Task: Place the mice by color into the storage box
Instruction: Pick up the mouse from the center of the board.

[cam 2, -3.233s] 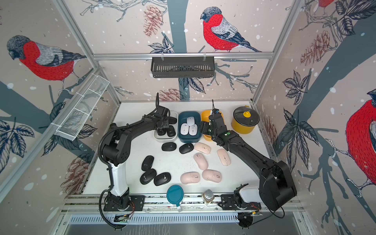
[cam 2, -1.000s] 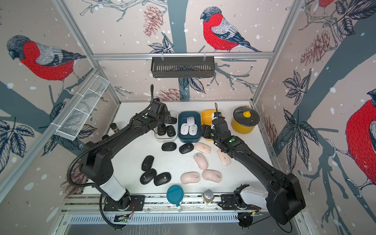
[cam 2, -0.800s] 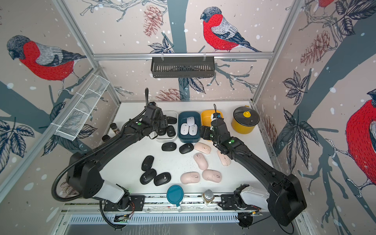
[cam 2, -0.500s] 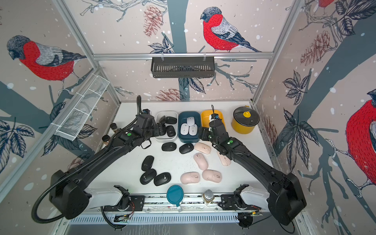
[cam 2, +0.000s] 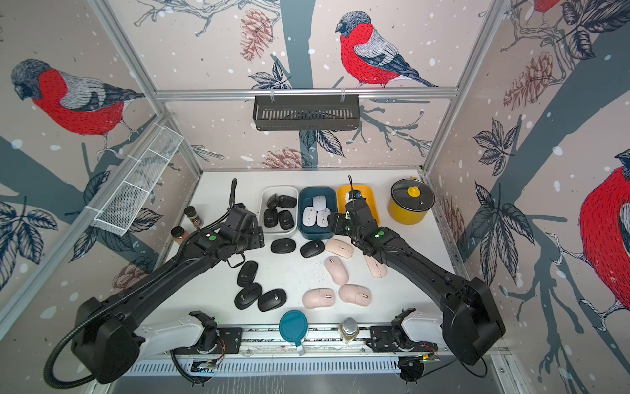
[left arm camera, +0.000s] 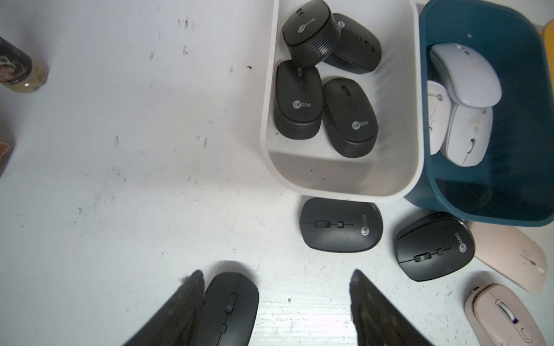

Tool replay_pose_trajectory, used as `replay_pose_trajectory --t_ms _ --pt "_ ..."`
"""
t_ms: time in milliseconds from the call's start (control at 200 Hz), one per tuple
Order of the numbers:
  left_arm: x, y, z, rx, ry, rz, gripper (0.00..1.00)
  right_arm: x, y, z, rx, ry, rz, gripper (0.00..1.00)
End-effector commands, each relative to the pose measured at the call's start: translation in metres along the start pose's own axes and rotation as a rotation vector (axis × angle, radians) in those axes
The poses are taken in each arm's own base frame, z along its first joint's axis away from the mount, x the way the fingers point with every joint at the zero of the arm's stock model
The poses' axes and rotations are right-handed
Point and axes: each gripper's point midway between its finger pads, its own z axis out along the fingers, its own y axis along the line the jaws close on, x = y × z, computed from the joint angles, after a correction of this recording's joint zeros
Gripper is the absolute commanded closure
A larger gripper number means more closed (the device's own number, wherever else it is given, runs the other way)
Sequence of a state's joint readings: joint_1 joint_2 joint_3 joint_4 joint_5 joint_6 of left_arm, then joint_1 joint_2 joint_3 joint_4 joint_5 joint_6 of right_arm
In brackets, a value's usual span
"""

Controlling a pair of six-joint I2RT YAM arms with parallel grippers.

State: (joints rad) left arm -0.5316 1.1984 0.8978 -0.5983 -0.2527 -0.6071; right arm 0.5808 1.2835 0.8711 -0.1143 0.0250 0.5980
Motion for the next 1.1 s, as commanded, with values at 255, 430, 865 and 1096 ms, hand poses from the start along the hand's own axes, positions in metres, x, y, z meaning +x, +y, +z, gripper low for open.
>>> replay_pose_trajectory --t_ms 255,430,865,1096 --pt "0.055 0.021 0.016 -0.049 0.162 -0.062 0.23 0.000 0.007 0.007 -0.035 0.000 0.000 0.25" --pt "0.070 0.026 0.022 -0.047 0.179 -0.092 0.23 0.001 0.009 0.011 -0.045 0.005 0.007 0.25" --pt "0.093 0.042 0.027 -0.108 0.237 -0.091 0.20 0.007 0.012 0.013 -0.056 0.016 0.014 0.25" --pt "0.100 0.044 0.031 -0.112 0.256 -0.082 0.19 0.011 0.014 0.014 -0.064 0.024 0.015 0.25"
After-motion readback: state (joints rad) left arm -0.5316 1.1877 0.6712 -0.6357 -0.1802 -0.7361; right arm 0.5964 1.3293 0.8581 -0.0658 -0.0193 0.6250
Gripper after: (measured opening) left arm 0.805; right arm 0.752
